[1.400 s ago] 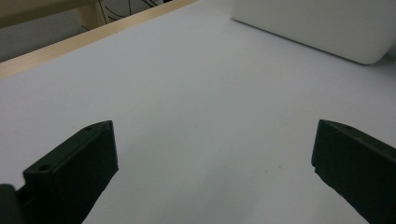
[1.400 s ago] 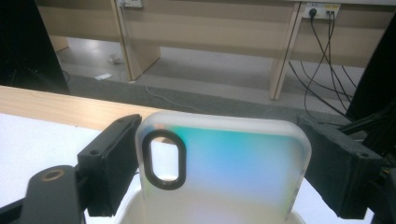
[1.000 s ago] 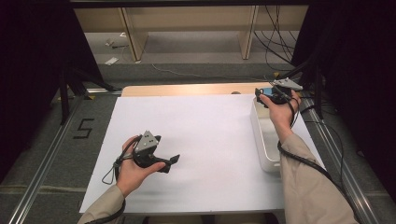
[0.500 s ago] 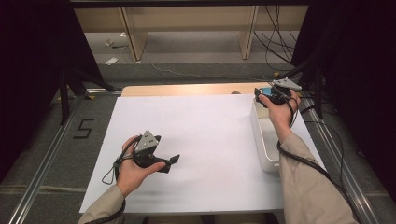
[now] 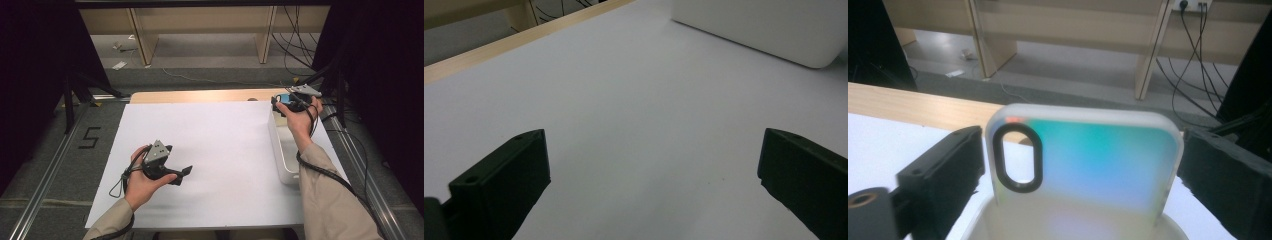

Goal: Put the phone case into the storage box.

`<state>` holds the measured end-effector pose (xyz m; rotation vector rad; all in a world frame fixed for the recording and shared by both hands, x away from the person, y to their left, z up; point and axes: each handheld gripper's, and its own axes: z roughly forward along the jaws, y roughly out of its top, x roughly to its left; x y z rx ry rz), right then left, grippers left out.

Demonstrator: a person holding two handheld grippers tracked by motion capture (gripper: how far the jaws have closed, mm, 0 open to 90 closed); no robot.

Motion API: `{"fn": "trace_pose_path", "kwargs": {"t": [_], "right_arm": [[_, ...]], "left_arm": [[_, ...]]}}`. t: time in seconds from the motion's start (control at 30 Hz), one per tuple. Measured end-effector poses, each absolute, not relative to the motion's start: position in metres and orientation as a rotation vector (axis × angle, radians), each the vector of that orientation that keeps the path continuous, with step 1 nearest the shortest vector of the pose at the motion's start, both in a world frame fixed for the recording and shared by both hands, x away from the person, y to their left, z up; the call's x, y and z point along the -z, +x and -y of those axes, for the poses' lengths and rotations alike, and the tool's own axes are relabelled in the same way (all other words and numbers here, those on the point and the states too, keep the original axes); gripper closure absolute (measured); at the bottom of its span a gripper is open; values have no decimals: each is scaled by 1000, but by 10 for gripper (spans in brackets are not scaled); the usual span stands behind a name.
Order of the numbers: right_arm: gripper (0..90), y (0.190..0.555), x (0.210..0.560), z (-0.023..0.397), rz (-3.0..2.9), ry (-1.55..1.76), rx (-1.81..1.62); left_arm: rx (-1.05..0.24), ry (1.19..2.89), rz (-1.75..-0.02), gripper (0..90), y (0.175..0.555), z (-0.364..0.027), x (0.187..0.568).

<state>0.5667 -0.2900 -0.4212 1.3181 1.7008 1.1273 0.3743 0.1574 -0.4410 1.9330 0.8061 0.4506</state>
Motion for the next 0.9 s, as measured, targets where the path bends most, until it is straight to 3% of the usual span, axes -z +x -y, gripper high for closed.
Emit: {"fn": "trace_pose_path", "kwargs": {"t": [0.9], "right_arm": [[5,553,391,292,-1700,1317,-1190]], "left_arm": [[-453,1932,-808,0,374,-157,440]]}}
